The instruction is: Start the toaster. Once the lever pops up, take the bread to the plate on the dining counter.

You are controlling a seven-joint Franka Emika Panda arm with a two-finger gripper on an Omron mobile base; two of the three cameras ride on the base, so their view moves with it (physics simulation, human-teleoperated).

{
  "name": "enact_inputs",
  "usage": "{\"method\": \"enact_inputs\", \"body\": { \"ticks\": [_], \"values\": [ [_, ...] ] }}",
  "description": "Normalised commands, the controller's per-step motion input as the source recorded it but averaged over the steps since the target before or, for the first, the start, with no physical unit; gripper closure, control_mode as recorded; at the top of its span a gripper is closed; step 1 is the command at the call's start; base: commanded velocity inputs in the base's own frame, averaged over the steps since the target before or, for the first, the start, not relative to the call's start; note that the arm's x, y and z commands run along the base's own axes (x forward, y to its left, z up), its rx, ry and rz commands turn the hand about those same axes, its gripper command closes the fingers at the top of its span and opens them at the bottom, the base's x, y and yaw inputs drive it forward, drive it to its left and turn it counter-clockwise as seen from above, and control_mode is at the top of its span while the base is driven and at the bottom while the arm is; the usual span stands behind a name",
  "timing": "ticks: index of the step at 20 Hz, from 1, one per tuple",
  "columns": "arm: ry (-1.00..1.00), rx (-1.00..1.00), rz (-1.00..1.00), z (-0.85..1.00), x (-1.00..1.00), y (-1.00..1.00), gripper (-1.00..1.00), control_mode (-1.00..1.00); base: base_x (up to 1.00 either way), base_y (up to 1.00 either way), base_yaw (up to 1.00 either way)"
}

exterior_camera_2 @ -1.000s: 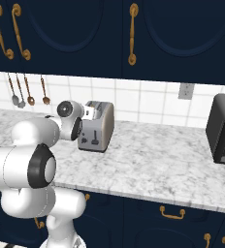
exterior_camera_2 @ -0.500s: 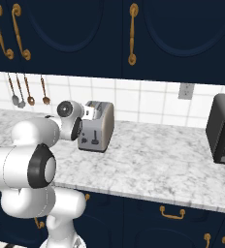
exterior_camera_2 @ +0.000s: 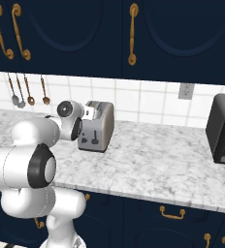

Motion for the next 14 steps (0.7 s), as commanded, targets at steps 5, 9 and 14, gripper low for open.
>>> {"method": "enact_inputs", "body": {
  "ticks": [5,9,14],
  "values": [
    [0.00,0.00,0.00,0.00,0.00,0.00,-1.00,-1.00,0.00,0.00,0.00],
    [0.00,0.00,0.00,0.00,0.00,0.00,-1.00,-1.00,0.00,0.00,0.00],
    [0.00,0.00,0.00,0.00,0.00,0.00,-1.00,-1.00,0.00,0.00,0.00]
  ]
}}
